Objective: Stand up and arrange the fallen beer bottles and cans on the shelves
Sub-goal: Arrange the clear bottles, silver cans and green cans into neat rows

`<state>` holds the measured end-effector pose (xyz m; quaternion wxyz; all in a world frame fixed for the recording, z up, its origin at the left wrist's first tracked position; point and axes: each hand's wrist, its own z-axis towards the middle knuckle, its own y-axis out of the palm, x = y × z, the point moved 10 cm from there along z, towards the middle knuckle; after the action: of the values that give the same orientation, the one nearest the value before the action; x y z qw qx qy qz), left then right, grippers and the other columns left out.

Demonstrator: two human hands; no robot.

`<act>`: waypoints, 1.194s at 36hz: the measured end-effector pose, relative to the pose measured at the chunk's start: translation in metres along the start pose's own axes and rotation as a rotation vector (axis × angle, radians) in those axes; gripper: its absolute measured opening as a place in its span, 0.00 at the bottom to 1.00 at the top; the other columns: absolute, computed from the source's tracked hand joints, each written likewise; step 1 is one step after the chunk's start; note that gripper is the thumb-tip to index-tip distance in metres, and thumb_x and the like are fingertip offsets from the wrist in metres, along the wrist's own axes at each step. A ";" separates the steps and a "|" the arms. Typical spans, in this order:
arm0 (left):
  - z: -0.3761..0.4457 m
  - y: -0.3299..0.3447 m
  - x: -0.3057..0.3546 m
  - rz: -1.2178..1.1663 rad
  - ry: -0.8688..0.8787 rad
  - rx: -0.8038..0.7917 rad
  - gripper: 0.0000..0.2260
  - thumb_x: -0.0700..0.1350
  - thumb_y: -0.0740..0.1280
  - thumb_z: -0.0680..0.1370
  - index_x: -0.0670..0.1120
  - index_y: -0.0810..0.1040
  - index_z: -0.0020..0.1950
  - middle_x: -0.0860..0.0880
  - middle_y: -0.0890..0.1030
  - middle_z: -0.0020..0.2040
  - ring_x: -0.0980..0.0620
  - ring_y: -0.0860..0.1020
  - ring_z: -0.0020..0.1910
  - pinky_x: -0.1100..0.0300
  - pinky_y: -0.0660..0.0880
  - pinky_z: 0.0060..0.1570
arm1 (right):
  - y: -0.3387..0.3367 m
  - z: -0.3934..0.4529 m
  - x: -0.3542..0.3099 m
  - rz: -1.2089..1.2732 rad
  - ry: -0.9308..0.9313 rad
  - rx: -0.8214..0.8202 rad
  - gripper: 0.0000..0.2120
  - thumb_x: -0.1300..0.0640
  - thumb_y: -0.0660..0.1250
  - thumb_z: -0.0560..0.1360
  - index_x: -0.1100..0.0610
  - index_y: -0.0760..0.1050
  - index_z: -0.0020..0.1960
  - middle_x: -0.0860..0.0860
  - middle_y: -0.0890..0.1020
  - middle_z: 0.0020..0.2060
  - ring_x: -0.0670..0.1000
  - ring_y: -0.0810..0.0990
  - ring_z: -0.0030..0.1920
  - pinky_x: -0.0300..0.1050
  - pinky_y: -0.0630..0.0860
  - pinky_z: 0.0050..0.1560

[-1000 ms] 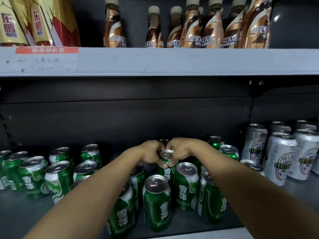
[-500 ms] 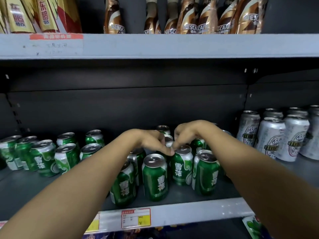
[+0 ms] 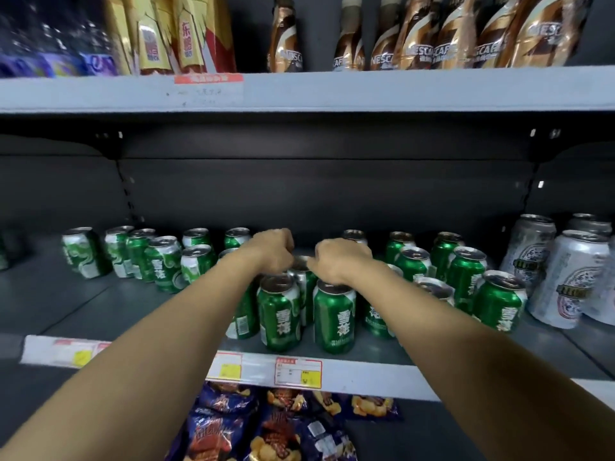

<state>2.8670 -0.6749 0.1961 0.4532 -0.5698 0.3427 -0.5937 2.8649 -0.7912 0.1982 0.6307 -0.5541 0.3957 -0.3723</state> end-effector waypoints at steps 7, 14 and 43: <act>-0.025 0.004 -0.028 0.147 -0.033 -0.131 0.22 0.65 0.69 0.70 0.50 0.73 0.53 0.48 0.78 0.54 0.47 0.76 0.54 0.52 0.75 0.57 | 0.002 -0.008 -0.008 0.038 0.007 -0.052 0.25 0.48 0.62 0.78 0.53 0.63 0.73 0.53 0.73 0.67 0.57 0.74 0.64 0.46 0.69 0.51; -0.043 0.023 -0.018 0.312 0.081 -0.470 0.35 0.66 0.74 0.66 0.49 0.71 0.65 0.52 0.75 0.60 0.49 0.74 0.58 0.56 0.72 0.57 | 0.018 0.011 -0.019 0.188 -0.025 -0.208 0.42 0.57 0.73 0.71 0.52 0.54 0.79 0.52 0.63 0.75 0.56 0.70 0.69 0.46 0.73 0.63; 0.068 0.026 -0.021 0.261 0.347 -0.377 0.23 0.64 0.75 0.62 0.50 0.74 0.45 0.54 0.76 0.42 0.51 0.75 0.45 0.52 0.67 0.46 | -0.013 0.132 0.018 -0.144 0.341 0.163 0.48 0.25 0.65 0.65 0.53 0.61 0.75 0.53 0.64 0.74 0.57 0.61 0.74 0.54 0.56 0.72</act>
<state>2.9366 -0.6571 0.1720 0.3466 -0.4851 0.5897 -0.5447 2.9926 -0.7554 0.2196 0.5692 -0.4569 0.4246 -0.5357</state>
